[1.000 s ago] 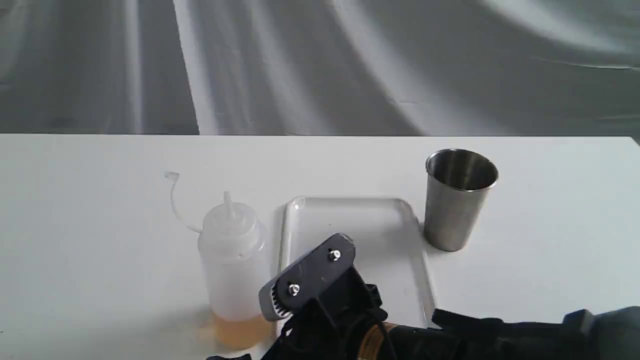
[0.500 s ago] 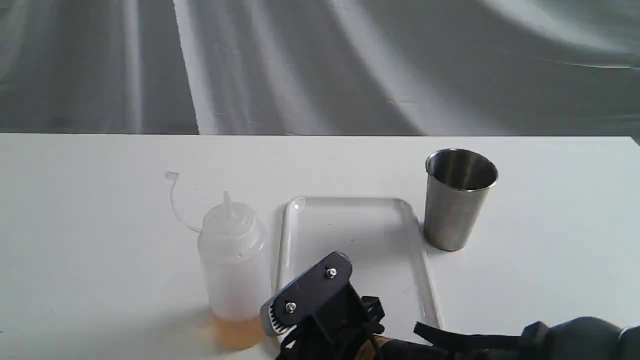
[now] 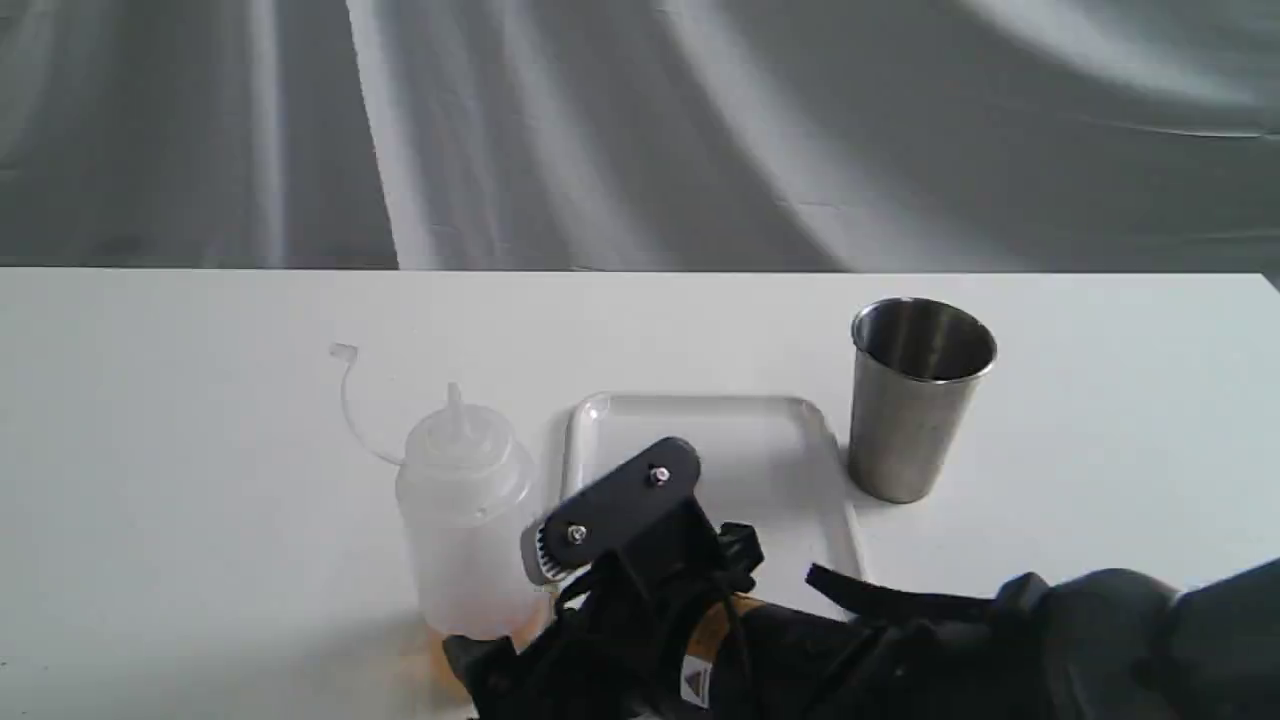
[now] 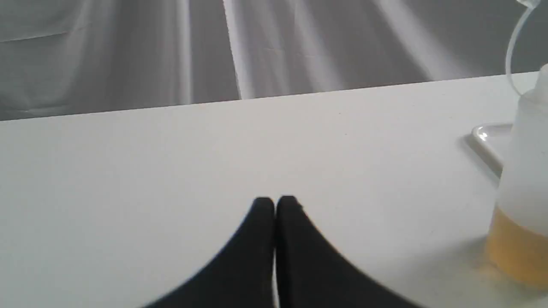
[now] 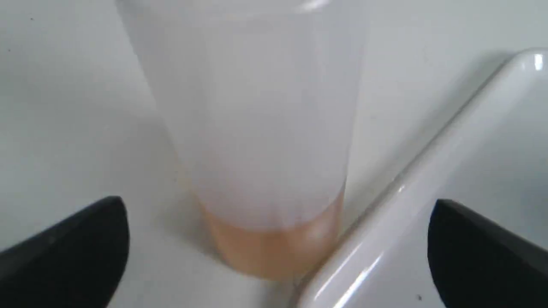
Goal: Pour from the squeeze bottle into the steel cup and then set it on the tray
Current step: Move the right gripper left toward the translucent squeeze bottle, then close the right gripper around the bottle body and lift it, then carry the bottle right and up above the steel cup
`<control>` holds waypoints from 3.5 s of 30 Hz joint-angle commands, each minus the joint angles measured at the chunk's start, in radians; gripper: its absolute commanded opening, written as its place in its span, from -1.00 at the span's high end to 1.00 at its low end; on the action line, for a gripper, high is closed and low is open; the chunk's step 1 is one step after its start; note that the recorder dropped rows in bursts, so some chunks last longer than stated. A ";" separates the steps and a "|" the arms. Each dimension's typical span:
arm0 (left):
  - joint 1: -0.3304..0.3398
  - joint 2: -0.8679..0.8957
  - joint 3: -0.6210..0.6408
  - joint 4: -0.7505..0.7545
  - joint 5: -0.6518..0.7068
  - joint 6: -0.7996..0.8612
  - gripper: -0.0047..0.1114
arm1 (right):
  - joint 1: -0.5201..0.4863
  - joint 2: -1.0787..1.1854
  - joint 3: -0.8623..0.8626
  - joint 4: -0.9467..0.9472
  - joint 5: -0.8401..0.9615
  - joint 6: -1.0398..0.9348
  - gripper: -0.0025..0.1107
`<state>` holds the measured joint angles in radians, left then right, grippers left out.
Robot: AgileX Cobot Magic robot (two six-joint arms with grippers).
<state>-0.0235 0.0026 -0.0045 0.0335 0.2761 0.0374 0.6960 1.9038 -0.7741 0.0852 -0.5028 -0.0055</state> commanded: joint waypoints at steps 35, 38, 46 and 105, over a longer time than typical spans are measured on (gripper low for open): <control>0.002 -0.003 0.004 -0.001 -0.010 -0.001 0.92 | -0.030 0.185 -0.322 -0.041 0.085 -0.013 0.00; 0.002 -0.003 0.004 -0.001 -0.010 -0.001 0.92 | -0.028 0.185 -0.322 -0.041 0.085 -0.007 0.23; 0.002 -0.003 0.004 -0.001 -0.010 -0.005 0.92 | -0.017 0.160 -0.322 -0.039 0.089 -0.007 0.64; 0.002 -0.003 0.004 -0.001 -0.010 -0.004 0.92 | -0.548 -0.604 0.006 -1.583 1.164 0.980 0.66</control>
<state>-0.0235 0.0026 -0.0045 0.0335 0.2761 0.0374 0.1517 1.2765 -0.7702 -1.4212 0.6377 0.9546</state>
